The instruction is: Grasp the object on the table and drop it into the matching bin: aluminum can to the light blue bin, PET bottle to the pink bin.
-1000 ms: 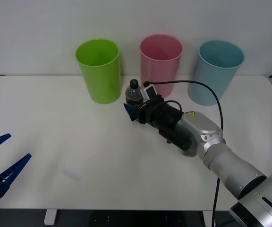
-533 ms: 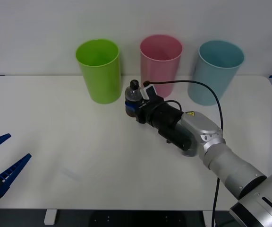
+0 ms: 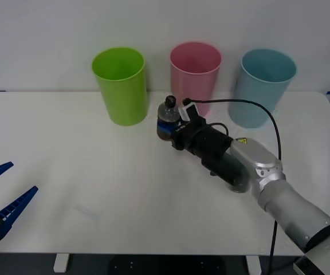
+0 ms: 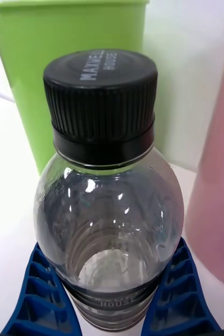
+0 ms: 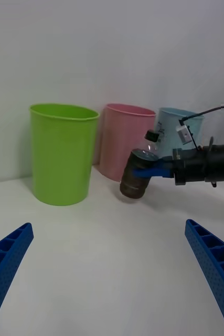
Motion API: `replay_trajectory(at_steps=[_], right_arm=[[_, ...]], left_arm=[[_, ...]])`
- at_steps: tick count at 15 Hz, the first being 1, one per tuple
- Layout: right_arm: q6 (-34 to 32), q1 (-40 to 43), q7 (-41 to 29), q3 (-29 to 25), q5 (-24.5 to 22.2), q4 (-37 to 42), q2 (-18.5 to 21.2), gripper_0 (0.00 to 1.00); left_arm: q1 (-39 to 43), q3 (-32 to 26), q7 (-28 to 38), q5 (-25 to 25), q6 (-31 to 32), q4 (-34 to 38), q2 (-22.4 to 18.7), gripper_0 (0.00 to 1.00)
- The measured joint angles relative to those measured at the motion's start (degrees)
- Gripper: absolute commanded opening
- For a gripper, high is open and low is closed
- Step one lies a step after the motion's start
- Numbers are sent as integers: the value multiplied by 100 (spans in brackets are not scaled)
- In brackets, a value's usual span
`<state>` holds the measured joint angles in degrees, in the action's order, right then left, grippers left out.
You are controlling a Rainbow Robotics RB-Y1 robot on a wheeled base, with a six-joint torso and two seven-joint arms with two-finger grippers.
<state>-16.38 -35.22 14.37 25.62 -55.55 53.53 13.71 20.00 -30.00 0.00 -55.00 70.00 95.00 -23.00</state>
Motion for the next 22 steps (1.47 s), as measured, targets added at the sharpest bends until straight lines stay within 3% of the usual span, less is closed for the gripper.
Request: replay_trajectory(at_steps=[8,12,19,22], right_arm=[[20,1119,-463,-95,44,1795,765,0],[21,1490,-1011,-179,44,2520,1145,0],[14,1651,-1929,-454,57,3539,1705,0],[14,1653,-2034,-502,289,3986,2013,0]], left_arm=[[0,0,0,0,0,0,0,100],[0,0,0,0,0,0,0,100],[0,0,0,0,0,0,0,100],[0,0,0,0,0,0,0,100]])
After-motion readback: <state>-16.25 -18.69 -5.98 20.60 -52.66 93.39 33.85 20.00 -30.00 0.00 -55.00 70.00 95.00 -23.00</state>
